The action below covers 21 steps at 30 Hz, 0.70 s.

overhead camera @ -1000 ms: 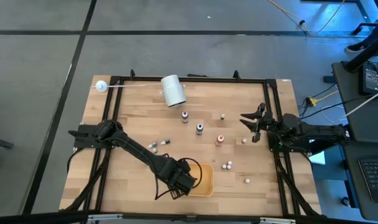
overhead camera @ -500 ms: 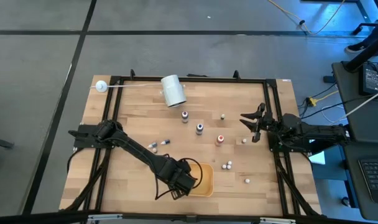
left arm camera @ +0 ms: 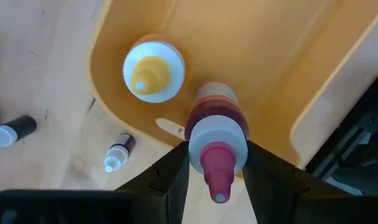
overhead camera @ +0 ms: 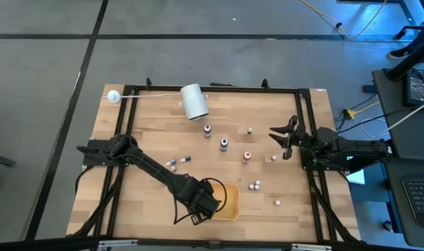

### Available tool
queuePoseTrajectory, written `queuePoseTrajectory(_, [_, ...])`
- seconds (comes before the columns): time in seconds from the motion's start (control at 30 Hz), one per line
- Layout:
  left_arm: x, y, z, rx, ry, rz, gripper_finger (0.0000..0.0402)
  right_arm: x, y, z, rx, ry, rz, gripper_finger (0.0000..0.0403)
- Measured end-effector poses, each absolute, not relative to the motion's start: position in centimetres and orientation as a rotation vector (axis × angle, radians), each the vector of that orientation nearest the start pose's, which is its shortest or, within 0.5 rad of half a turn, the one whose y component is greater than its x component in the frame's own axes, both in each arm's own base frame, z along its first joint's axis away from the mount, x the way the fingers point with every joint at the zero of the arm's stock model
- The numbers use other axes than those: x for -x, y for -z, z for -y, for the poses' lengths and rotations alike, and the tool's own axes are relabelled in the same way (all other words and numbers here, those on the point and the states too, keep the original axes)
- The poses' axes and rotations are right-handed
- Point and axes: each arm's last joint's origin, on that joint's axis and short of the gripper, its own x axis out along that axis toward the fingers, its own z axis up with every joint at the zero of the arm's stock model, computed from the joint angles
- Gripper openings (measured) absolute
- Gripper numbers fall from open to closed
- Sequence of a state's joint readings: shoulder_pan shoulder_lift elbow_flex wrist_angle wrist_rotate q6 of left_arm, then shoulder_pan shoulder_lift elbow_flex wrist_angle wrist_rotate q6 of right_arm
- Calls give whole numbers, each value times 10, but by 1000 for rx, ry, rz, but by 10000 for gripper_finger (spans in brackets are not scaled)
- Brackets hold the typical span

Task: Pick & Place food coloring
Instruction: Put the big pink food coloring bottle into the yellow bin, then put the small red food coloring bottle into the yellow bin

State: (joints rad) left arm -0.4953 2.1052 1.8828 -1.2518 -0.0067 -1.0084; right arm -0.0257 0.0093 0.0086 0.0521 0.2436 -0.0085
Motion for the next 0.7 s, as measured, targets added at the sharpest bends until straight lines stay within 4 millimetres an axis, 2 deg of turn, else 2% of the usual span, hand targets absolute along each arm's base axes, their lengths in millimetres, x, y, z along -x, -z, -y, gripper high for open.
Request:
queuePoseTrajectory(0.3, [-367, -239, 196, 420, -380, -1423, 158, -97, -171, 9, 3, 270, 50, 120])
queuePoseTrajectory(0.7, [-363, -243, 199, 478, -275, -1519, 160, -97, -171, 9, 2, 269, 50, 120])
